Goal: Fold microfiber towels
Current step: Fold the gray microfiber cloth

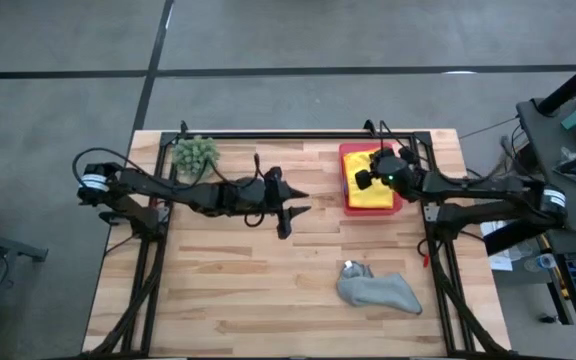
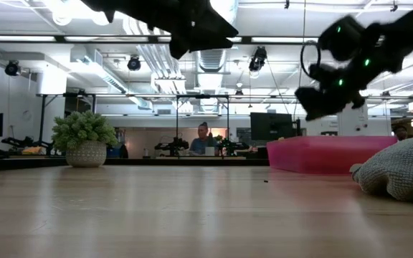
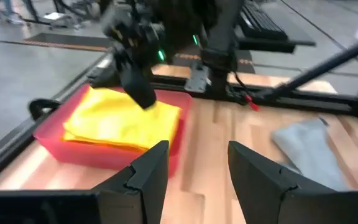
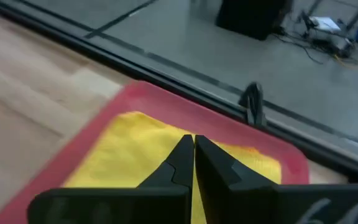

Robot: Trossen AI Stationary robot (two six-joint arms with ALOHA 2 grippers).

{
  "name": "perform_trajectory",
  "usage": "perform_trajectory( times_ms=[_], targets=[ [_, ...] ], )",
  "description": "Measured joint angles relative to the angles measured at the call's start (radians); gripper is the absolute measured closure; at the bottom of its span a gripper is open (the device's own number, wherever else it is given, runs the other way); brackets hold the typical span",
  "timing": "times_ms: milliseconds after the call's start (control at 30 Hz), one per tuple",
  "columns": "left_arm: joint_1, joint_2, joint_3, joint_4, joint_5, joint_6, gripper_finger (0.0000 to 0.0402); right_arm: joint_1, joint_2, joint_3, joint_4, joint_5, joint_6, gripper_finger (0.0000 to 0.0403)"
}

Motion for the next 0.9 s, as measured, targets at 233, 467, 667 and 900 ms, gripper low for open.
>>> perform_trajectory(
  times_ms=[233,467,667,900],
  targets=[
    [-0.096,-0.013,0.001,-0.147,0.000,-0.008,0.0251,0.126,-0.157,0.163,-0.293,-0.195,0.072,0.0394],
    [-0.181,-0.013,0.001,-0.252,0.002,-0.058,0.0251,0.254,-0.150,0.292,-0.341,-0.700,0.270,0.0394],
    [-0.199,-0.013,0.001,-0.245,0.002,-0.060,0.0251,0.415,-0.048,0.392,-0.348,-0.909,0.453,0.0394],
    [-0.197,-0.013,0.001,-0.242,0.000,-0.060,0.0251,0.617,0.107,0.500,-0.587,-0.941,0.619,0.0394]
  ],
)
